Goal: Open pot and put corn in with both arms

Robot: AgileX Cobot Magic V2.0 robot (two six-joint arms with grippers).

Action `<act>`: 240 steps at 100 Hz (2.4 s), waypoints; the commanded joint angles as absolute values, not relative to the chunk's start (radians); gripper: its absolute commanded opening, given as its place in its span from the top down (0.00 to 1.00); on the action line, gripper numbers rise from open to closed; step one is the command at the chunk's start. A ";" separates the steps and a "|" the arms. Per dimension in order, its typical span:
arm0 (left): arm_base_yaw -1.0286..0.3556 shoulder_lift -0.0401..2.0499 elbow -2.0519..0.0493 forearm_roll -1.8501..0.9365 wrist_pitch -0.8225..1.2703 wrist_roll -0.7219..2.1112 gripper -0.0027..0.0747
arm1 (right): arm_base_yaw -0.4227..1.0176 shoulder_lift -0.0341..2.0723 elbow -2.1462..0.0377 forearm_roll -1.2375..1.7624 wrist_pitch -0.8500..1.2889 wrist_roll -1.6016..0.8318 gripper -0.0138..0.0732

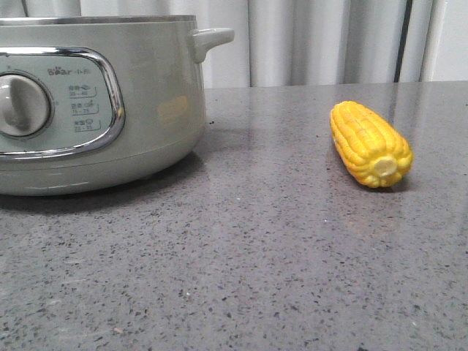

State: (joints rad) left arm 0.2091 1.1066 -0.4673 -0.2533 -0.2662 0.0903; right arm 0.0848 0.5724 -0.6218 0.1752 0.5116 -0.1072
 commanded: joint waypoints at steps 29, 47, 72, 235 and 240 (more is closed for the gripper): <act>0.111 0.633 -0.514 -0.250 -0.339 0.079 0.41 | 0.088 0.856 -0.953 0.267 0.690 -0.116 0.19; 0.072 0.457 -0.514 -0.250 -0.301 0.079 0.41 | 0.090 1.055 -1.095 0.362 0.822 -0.164 0.19; 0.013 0.317 -0.514 -0.250 -0.192 0.079 0.41 | 0.186 1.306 -1.177 0.385 0.831 -0.169 0.19; -0.033 0.270 -0.514 -0.250 -0.099 0.079 0.41 | 0.677 1.753 -1.743 0.412 0.547 -0.155 0.29; -0.033 0.270 -0.514 -0.250 -0.094 0.079 0.41 | 0.677 1.751 -1.743 0.412 0.547 -0.155 0.23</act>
State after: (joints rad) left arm -0.0264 0.2603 -0.4802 -0.2514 -0.0452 0.0887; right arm 0.6779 1.8092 -1.7041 0.4017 0.6240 -0.1433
